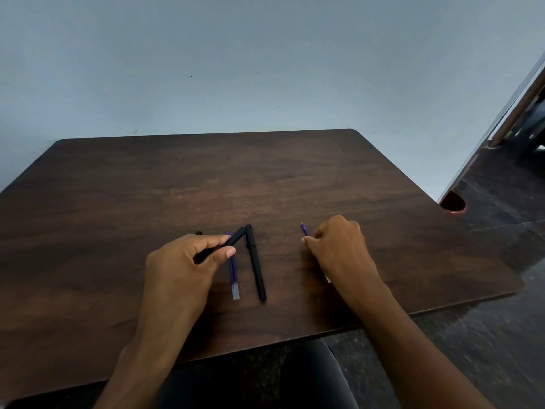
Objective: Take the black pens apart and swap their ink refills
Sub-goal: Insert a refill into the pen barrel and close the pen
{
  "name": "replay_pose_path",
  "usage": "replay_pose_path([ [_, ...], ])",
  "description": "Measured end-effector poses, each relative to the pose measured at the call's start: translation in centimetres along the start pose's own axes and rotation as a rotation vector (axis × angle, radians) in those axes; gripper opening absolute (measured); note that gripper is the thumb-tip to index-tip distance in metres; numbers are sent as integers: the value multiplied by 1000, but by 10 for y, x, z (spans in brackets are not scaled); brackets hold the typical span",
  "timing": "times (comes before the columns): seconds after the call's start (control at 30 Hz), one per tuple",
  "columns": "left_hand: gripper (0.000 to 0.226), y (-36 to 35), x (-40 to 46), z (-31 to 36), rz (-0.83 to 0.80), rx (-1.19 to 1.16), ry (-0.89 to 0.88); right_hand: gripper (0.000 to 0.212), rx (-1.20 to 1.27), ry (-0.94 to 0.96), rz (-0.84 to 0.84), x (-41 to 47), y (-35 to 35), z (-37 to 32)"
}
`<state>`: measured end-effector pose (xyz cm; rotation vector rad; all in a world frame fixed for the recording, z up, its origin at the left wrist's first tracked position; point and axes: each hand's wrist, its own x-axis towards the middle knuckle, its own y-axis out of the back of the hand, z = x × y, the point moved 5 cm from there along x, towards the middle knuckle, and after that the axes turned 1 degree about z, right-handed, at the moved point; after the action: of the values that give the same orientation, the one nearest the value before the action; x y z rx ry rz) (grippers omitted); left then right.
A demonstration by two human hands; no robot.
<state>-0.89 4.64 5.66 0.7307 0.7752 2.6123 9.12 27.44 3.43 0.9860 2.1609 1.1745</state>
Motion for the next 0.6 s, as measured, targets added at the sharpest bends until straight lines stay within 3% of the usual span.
replay_pose_path([
  [0.2, 25, 14, -1, -14, 30, 11, 60, 15, 22, 140, 111, -12, 5, -23],
  [0.37, 24, 28, -1, -23, 83, -23, 100, 17, 56, 256, 59, -27, -9, -56],
  [0.6, 25, 36, -3, -34, 90, 0, 140, 17, 35, 263, -103, -32, -46, -90],
])
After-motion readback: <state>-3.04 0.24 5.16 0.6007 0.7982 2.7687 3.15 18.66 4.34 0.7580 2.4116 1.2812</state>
